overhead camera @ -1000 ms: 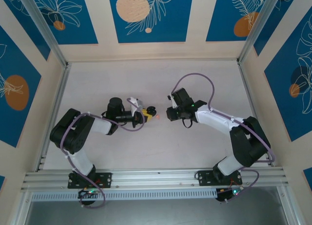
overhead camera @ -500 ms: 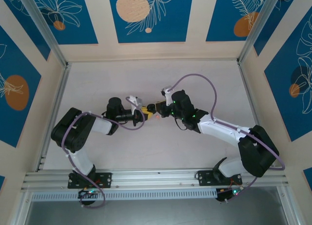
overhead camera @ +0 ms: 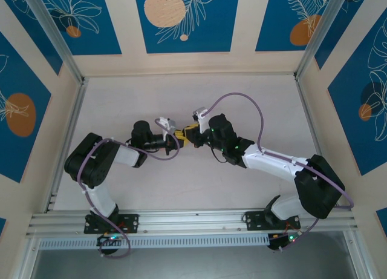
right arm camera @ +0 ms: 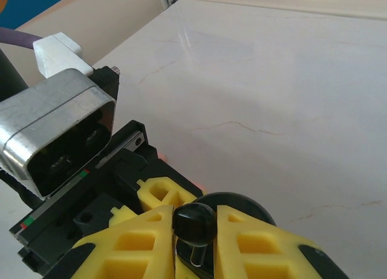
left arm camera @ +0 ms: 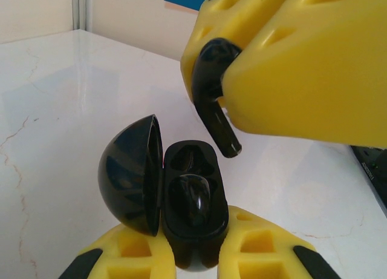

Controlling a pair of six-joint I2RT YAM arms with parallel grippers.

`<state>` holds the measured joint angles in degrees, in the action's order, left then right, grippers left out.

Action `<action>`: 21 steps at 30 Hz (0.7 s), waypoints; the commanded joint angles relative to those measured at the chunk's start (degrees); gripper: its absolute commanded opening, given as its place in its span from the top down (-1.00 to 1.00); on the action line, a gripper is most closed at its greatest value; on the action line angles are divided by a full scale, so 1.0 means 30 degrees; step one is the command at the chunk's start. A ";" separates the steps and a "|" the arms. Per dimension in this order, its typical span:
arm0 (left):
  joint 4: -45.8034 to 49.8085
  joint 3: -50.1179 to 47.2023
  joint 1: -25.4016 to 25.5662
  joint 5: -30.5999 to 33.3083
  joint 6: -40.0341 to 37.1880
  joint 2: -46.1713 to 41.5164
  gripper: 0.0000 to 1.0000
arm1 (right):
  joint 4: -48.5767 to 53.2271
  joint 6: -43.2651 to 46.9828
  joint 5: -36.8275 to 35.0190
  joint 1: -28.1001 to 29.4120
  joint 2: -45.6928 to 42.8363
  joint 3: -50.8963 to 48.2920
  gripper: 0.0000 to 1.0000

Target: Insert wireless bluetooth earbuds into charging case

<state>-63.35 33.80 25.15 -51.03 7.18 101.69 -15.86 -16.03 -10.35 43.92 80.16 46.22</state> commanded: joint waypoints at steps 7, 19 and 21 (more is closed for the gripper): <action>-0.1520 -0.0033 0.0114 -0.0789 0.0637 0.0256 0.86 | -0.0427 0.0360 -0.0830 0.0067 0.0087 -0.0369 0.60; -0.2055 -0.0050 0.0056 -0.0969 0.0996 0.0322 0.86 | -0.0551 0.0317 -0.1121 -0.0139 0.0410 -0.0692 0.60; -0.2101 -0.0072 0.0055 -0.0962 0.1005 0.0322 0.87 | -0.0466 0.0346 -0.1094 -0.0168 0.0279 -0.0787 0.60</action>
<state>-65.65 33.78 25.15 -52.12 9.47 101.89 -16.99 -15.84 -12.27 43.75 80.93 45.12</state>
